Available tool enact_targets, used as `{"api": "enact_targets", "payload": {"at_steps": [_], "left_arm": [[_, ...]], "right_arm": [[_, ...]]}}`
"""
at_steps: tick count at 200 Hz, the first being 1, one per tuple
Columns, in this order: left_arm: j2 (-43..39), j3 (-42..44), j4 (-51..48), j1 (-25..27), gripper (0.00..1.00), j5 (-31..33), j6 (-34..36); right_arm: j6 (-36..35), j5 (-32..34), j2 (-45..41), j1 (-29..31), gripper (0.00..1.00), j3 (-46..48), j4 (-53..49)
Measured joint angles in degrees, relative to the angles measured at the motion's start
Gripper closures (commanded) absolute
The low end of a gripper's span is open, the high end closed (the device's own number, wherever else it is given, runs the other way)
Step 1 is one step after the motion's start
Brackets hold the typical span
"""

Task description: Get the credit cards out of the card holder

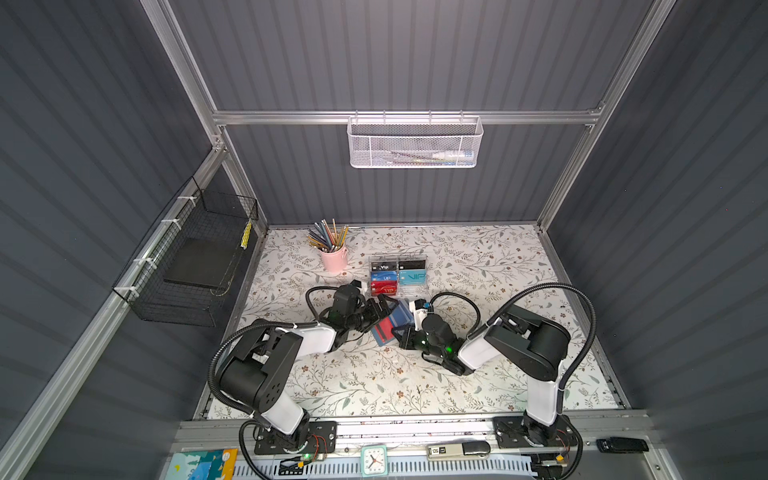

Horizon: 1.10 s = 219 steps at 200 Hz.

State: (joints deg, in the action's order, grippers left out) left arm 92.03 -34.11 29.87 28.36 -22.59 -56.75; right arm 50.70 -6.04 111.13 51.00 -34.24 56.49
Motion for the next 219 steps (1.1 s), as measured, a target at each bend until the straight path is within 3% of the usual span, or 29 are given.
{"api": "enact_targets", "payload": {"at_steps": [166,219], "left_arm": [[1.55,-1.14,7.17,1.4,0.0,-2.34,-7.02],[6.32,-4.96,11.43,2.75,0.0,-2.38,-9.01]], "right_arm": [[-0.15,-1.51,0.02,0.15,0.95,-0.31,-0.22],[-0.13,-1.97,0.35,0.15,0.94,-0.37,0.17]]}}
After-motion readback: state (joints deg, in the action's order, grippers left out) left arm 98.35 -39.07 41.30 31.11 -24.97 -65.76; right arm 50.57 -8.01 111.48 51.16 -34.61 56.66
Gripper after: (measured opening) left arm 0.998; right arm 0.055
